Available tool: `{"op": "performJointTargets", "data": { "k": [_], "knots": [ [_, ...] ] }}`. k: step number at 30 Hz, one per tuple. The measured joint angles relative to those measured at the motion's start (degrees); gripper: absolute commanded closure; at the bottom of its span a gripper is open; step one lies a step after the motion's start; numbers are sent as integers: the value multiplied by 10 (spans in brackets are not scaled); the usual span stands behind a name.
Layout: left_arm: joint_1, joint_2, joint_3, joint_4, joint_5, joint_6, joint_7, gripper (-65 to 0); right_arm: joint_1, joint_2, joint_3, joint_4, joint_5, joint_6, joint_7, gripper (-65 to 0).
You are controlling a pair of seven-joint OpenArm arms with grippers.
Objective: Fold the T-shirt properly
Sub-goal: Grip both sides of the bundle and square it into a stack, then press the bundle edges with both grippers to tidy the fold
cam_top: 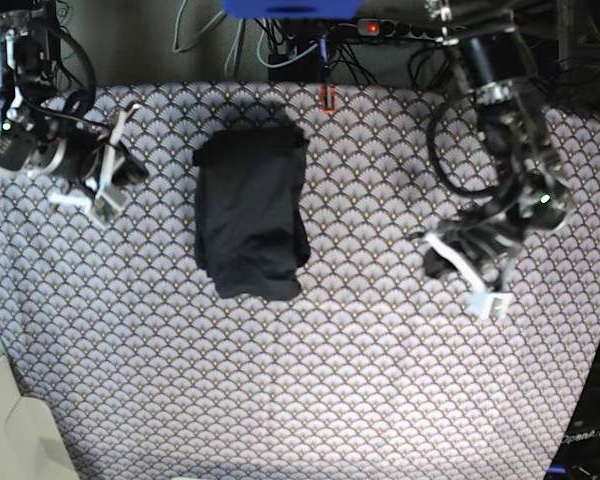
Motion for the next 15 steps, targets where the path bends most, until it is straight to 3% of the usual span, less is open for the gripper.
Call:
{"op": "performJointTargets", "data": {
  "k": [5,10,15],
  "knots": [
    [69,-3,-36,62,11,1,18,0,93,-10,-17,-4,-9,0,-68,-6],
    [94,-5,-39,98,4,-1,14,0,194,-50,-64,-1,-6,0,-126,-6],
    [93,36,0,129,4,1,14,0,181,-86,-70,-1,0,0,-141,-6]
  ]
}}
